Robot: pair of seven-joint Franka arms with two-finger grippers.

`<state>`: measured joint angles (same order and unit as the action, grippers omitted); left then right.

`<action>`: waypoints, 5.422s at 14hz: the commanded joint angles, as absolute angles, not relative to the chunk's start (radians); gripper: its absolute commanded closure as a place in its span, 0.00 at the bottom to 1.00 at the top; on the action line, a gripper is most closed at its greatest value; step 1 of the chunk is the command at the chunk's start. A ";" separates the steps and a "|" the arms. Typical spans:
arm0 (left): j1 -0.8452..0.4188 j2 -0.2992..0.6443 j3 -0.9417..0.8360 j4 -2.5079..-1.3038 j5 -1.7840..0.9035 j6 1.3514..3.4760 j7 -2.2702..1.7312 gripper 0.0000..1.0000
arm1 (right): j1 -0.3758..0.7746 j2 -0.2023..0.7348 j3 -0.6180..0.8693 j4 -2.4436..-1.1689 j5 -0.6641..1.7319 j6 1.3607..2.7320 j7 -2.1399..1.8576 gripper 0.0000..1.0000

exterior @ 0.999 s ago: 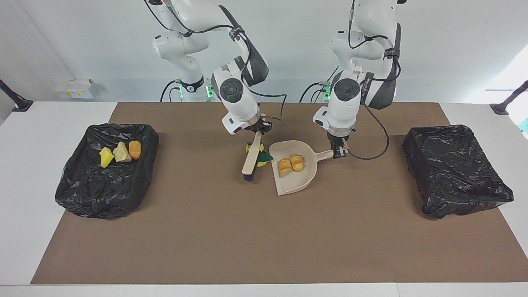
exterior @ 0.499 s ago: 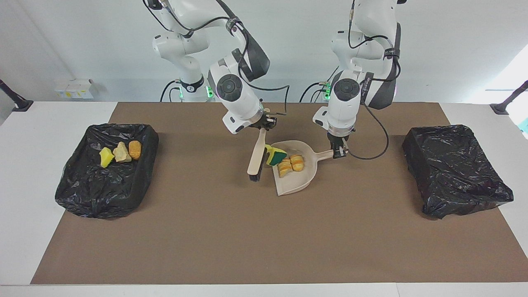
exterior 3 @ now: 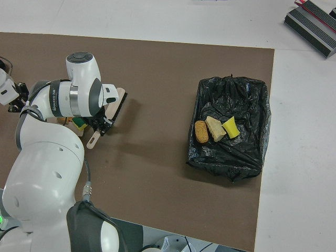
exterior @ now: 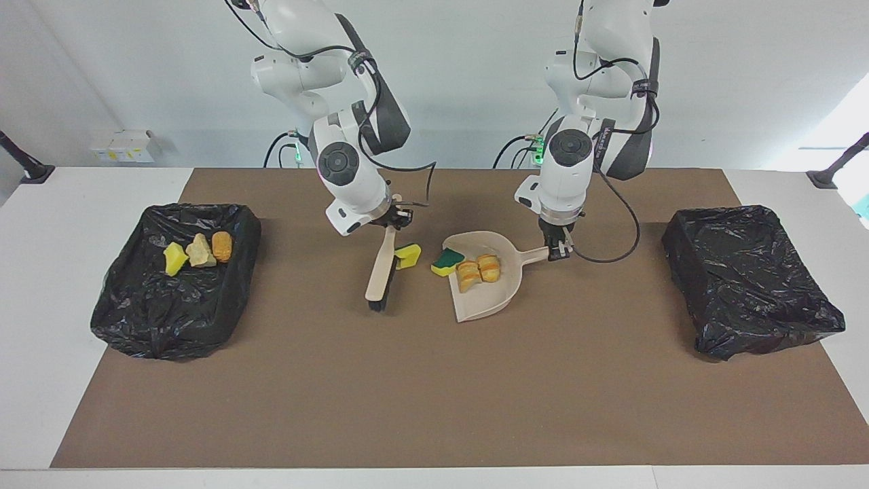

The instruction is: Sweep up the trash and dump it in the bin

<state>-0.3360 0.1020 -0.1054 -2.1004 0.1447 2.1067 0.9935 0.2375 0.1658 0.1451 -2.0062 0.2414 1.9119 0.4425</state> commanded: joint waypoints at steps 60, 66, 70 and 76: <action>0.007 0.130 -0.098 -1.971 0.156 2.138 1.693 1.00 | 0.712 0.043 0.164 -2.240 0.307 2.083 0.680 1.00; 0.264 0.132 -0.098 -1.872 0.040 2.096 1.960 1.00 | 0.753 0.095 0.164 -2.189 0.302 2.074 0.704 0.00; 0.345 0.138 -0.095 -1.780 0.017 2.028 2.037 1.00 | 0.726 0.095 0.156 -2.105 0.290 1.976 0.729 0.00; 0.529 0.215 -0.094 -1.592 0.025 1.939 2.063 1.00 | 0.543 0.087 0.155 -1.935 0.235 1.783 0.608 0.00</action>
